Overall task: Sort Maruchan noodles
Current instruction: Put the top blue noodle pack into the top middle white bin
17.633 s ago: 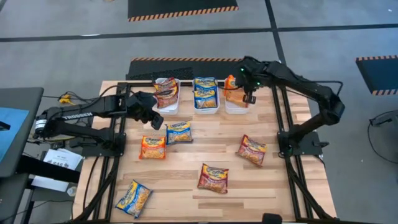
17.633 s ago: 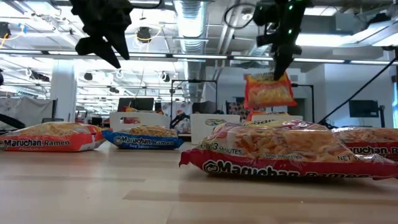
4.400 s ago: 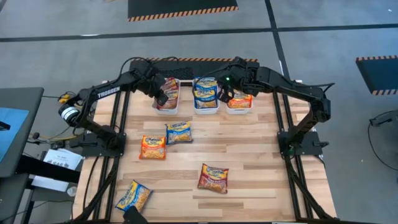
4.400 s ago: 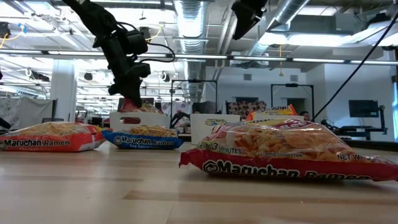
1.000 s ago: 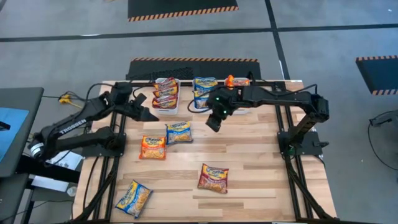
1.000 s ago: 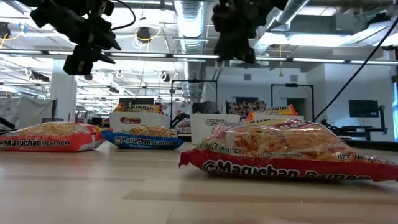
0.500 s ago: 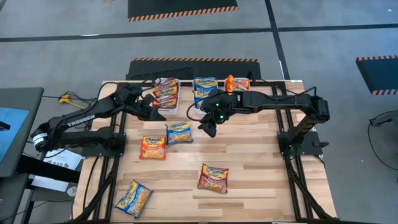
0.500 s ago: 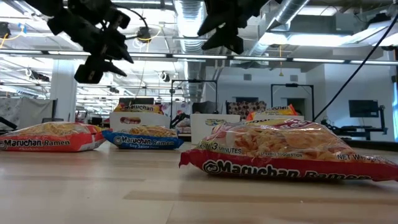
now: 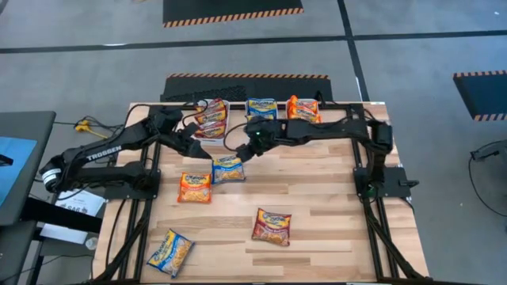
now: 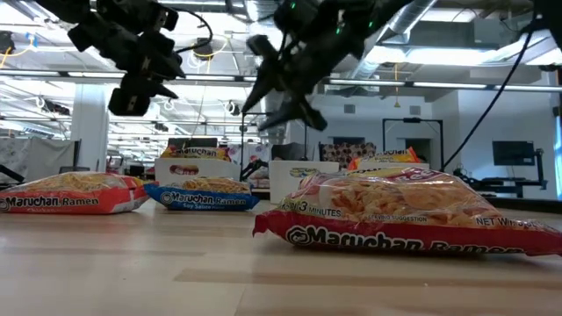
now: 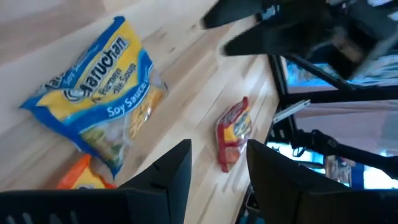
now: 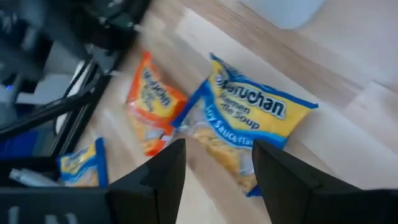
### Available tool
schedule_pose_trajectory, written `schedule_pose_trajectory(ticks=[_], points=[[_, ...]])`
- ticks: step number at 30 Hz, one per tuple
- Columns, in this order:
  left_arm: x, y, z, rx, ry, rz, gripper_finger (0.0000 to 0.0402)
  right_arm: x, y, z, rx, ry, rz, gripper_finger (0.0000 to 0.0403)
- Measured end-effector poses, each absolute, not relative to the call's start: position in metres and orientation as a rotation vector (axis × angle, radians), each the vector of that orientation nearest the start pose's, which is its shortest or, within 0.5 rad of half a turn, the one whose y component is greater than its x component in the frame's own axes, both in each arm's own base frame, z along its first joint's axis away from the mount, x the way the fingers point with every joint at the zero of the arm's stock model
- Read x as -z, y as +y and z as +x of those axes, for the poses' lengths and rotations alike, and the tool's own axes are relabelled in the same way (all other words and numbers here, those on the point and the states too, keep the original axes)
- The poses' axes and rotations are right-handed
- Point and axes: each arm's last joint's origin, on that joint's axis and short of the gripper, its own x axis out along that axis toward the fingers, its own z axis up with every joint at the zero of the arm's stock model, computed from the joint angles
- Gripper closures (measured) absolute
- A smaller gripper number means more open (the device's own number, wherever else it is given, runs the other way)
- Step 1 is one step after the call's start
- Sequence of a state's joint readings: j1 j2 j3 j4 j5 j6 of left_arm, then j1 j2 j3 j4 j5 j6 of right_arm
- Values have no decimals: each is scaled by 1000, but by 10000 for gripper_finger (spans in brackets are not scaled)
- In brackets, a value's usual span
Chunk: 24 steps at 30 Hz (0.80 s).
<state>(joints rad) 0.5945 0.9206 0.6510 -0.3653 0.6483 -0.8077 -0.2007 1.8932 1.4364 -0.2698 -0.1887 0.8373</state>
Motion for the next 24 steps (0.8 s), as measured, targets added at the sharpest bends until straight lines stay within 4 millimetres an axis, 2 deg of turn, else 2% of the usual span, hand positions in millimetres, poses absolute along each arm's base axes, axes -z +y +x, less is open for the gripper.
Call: schedule_pose_trajectory(ticks=[14, 18, 24], points=[[-254, 88, 161, -156, 515, -1109, 262, -157, -73, 436, 408, 834, 1095, 192], [-254, 88, 161, -150, 516, -1082, 262, -147, -70, 441, 390, 833, 1134, 192], [-254, 88, 161, -166, 513, -1067, 262, -149, -70, 443, 405, 801, 1137, 193]])
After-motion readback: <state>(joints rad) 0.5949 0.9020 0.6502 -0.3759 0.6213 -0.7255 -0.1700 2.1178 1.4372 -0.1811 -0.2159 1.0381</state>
